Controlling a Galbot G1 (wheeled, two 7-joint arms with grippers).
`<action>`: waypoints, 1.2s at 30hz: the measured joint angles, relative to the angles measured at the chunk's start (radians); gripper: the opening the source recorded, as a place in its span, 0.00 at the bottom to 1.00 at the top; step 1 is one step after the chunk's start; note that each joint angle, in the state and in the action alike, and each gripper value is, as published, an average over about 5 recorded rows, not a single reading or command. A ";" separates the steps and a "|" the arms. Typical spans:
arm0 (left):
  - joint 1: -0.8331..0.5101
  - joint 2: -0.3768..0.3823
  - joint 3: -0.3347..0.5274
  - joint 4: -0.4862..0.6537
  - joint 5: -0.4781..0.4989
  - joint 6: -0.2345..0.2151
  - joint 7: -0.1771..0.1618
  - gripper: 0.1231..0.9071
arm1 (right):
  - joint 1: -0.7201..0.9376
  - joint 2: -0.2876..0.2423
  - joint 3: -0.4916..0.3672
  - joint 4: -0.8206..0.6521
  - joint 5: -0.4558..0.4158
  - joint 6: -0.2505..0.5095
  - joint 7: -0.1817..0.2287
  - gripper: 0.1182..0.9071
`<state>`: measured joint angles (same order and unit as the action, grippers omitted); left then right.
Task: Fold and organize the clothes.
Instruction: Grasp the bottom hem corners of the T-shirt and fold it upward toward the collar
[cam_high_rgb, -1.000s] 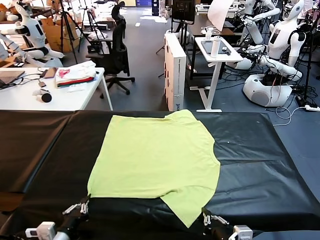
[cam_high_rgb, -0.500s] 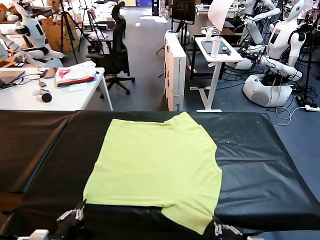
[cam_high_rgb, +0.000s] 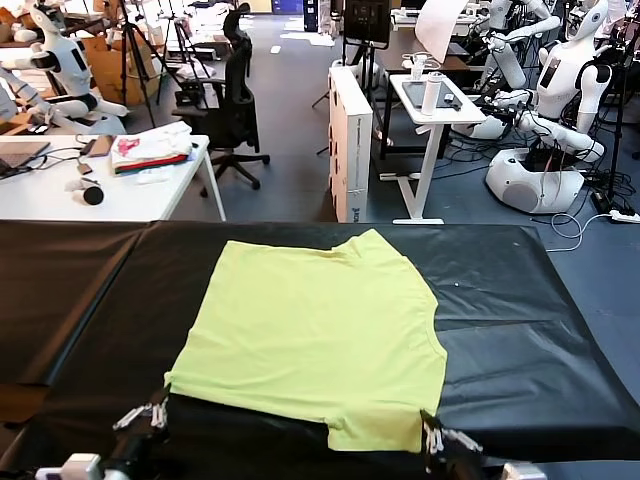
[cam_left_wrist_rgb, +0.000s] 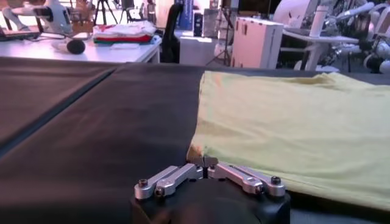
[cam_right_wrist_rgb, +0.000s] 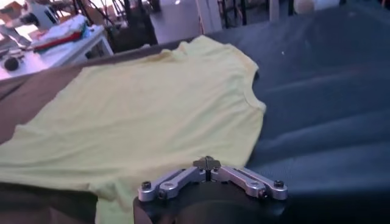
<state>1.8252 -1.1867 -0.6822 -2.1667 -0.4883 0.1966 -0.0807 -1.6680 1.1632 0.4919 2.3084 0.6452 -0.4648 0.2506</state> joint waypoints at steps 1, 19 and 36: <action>-0.019 -0.002 0.006 0.006 0.001 0.003 0.001 0.03 | 0.023 -0.002 0.000 -0.018 0.004 0.000 0.000 0.03; -0.263 -0.026 0.071 0.126 0.020 0.020 0.001 0.03 | 0.291 0.008 -0.025 -0.254 0.028 0.015 0.003 0.03; -0.401 0.005 0.113 0.223 0.022 0.026 0.008 0.03 | 0.389 0.018 -0.068 -0.349 0.020 0.051 0.001 0.03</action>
<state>1.4241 -1.1816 -0.5697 -1.9435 -0.4666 0.2225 -0.0723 -1.2792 1.1809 0.4240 1.9591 0.6647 -0.4134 0.2515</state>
